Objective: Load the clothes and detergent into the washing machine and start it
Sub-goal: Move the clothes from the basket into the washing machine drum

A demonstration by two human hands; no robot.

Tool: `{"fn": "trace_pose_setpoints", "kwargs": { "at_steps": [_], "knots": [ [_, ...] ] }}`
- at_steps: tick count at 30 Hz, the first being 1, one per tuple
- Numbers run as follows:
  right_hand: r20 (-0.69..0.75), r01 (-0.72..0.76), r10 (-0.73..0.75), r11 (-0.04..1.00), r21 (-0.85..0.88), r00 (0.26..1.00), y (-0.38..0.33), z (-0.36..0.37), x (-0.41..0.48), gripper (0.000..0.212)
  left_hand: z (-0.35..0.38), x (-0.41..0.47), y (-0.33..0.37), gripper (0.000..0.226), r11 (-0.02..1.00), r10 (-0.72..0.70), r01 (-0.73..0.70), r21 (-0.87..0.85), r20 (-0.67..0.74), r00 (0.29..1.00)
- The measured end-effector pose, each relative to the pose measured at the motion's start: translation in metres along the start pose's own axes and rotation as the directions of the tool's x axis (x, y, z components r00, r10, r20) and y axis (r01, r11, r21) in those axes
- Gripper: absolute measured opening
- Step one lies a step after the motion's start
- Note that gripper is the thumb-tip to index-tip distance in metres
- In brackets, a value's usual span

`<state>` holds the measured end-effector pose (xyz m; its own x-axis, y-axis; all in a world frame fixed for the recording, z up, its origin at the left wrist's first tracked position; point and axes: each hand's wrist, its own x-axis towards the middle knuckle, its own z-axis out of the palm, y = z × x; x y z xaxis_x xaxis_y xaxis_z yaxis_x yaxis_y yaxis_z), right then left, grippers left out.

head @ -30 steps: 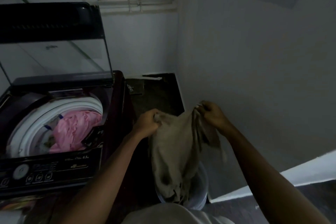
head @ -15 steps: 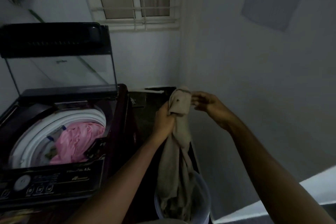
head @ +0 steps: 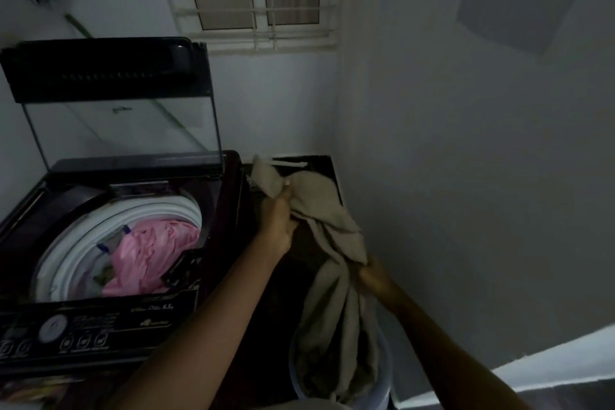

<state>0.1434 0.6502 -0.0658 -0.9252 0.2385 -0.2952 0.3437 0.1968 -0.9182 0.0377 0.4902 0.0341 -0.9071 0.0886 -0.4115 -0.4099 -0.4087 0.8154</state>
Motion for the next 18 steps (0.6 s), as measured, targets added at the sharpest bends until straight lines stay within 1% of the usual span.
{"fn": "trace_pose_setpoints", "kwargs": {
  "at_steps": [1, 2, 3, 4, 5, 6, 7, 8, 9, 10, 11, 12, 13, 14, 15, 16, 17, 18],
  "knots": [
    [-0.045, 0.036, -0.037, 0.999, -0.016, 0.998, -0.002, -0.009, -0.001, 0.037, -0.014, 0.007, -0.005, 0.044, 0.994, -0.025, 0.034, 0.104, -0.091, 0.996],
    [-0.086, 0.063, -0.066, 0.997, -0.043, 0.994, -0.006, -0.018, -0.002, 0.035, -0.026, 0.012, -0.012, 0.059, 0.974, -0.02, 0.065, 0.217, -0.203, 0.979],
    [-0.12, 0.08, -0.089, 0.994, -0.076, 0.989, -0.012, -0.027, -0.002, 0.031, -0.036, 0.014, -0.017, 0.077, 0.941, 0.033, 0.074, 0.331, -0.308, 0.951],
    [-0.138, 0.093, -0.106, 0.991, -0.095, 0.985, -0.016, -0.035, -0.001, 0.028, -0.042, 0.014, -0.022, 0.092, 0.903, 0.13, 0.042, 0.428, -0.364, 0.922],
    [-0.14, 0.099, -0.115, 0.988, -0.118, 0.983, -0.021, -0.041, 0.001, 0.023, -0.046, 0.012, -0.026, 0.102, 0.86, 0.244, -0.03, 0.509, -0.359, 0.901],
    [-0.138, 0.104, -0.123, 0.986, -0.134, 0.983, -0.028, -0.044, 0.003, 0.015, -0.048, 0.008, -0.029, 0.11, 0.799, 0.352, -0.125, 0.588, -0.288, 0.891],
    [-0.131, 0.122, -0.142, 0.981, -0.151, 0.981, -0.036, -0.046, 0.004, 0.009, -0.049, 0.005, -0.033, 0.116, 0.711, 0.419, -0.212, 0.67, -0.162, 0.893],
    [-0.124, 0.146, -0.168, 0.974, -0.171, 0.978, -0.045, -0.047, 0.008, 0.01, -0.047, 0.001, -0.035, 0.119, 0.613, 0.414, -0.276, 0.741, -0.003, 0.91],
    [-0.107, 0.172, -0.196, 0.965, -0.198, 0.975, -0.055, -0.046, 0.011, 0.014, -0.043, -0.002, -0.036, 0.12, 0.524, 0.335, -0.321, 0.789, 0.155, 0.929],
    [-0.078, 0.208, -0.232, 0.95, -0.232, 0.97, -0.067, -0.044, 0.013, 0.017, -0.037, -0.004, -0.036, 0.12, 0.468, 0.203, -0.35, 0.811, 0.287, 0.936],
    [-0.042, 0.25, -0.27, 0.932, -0.261, 0.962, -0.08, -0.041, 0.014, 0.018, -0.031, -0.005, -0.036, 0.12, 0.456, 0.06, -0.377, 0.806, 0.394, 0.917],
    [-0.005, 0.293, -0.306, 0.914, -0.28, 0.952, -0.093, -0.037, 0.014, 0.02, -0.024, -0.007, -0.035, 0.118, 0.484, -0.046, -0.398, 0.779, 0.477, 0.878],
    [0.028, 0.335, -0.341, 0.897, -0.29, 0.939, -0.105, -0.035, 0.015, 0.023, -0.017, -0.009, -0.036, 0.111, 0.547, -0.098, -0.399, 0.735, 0.53, 0.842],
    [0.068, 0.373, -0.37, 0.88, -0.292, 0.926, -0.117, -0.036, 0.015, 0.028, -0.011, -0.011, -0.036, 0.096, 0.626, -0.103, -0.379, 0.682, 0.554, 0.826],
    [0.111, 0.412, -0.397, 0.863, -0.291, 0.911, -0.128, -0.038, 0.014, 0.032, -0.005, -0.013, -0.035, 0.074, 0.694, -0.094, -0.345, 0.632, 0.554, 0.827],
    [0.154, 0.447, -0.42, 0.847, -0.286, 0.894, -0.137, -0.042, 0.014, 0.035, 0.001, -0.016, -0.031, 0.05, 0.742, -0.075, -0.323, 0.588, 0.551, 0.831],
    [0.199, 0.477, -0.436, 0.835, -0.276, 0.878, -0.145, -0.048, 0.013, 0.037, 0.006, -0.019, -0.025, 0.034, 0.768, -0.034, -0.326, 0.552, 0.543, 0.839],
    [0.24, 0.488, -0.434, 0.833, -0.26, 0.868, -0.149, -0.055, 0.013, 0.04, 0.009, -0.02, -0.018, 0.028, 0.779, 0.022, -0.343, 0.526, 0.523, 0.852]
  ]
}}
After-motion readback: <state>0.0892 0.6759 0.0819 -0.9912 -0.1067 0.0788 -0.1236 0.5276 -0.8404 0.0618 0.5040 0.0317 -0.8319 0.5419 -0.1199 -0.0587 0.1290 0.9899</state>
